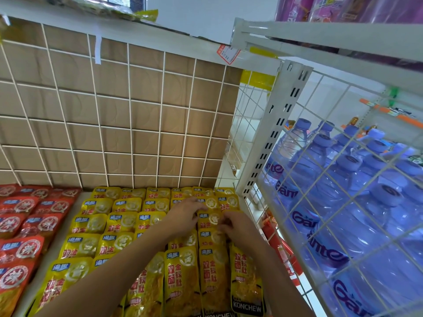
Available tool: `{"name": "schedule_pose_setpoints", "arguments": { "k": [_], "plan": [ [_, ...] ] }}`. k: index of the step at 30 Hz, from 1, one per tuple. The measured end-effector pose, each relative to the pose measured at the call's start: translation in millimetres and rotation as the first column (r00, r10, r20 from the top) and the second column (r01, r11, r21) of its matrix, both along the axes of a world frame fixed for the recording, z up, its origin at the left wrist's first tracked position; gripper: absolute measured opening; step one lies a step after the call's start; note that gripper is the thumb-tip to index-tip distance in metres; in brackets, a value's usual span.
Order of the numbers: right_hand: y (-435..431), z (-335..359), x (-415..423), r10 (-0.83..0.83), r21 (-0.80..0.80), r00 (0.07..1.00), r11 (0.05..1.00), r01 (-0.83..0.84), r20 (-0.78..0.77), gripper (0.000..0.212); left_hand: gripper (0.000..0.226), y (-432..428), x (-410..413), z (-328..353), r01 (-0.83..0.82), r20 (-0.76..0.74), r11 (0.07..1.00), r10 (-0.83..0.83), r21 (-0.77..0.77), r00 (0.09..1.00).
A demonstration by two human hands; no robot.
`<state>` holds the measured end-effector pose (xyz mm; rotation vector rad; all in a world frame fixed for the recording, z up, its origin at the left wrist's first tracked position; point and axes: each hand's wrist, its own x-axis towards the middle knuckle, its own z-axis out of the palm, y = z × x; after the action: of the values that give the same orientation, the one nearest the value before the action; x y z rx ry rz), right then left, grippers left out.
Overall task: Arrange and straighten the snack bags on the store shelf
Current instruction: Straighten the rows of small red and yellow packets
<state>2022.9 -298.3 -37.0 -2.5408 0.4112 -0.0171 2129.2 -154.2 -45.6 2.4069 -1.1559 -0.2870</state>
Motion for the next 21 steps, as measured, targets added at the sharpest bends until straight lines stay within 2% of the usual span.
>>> {"name": "schedule_pose_setpoints", "arguments": {
  "k": [11,21],
  "plan": [
    [-1,0,2,-0.021,0.058,0.999,0.998,0.018,0.042,0.011,0.039,1,1,-3,-0.002,-0.008,1.0,0.002,-0.005,1.0],
    [-1,3,3,0.0,0.028,1.0,1.0,-0.001,0.031,0.003,0.028,23,-2,10,0.009,-0.029,0.994,-0.012,-0.106,0.999]
  ]
}}
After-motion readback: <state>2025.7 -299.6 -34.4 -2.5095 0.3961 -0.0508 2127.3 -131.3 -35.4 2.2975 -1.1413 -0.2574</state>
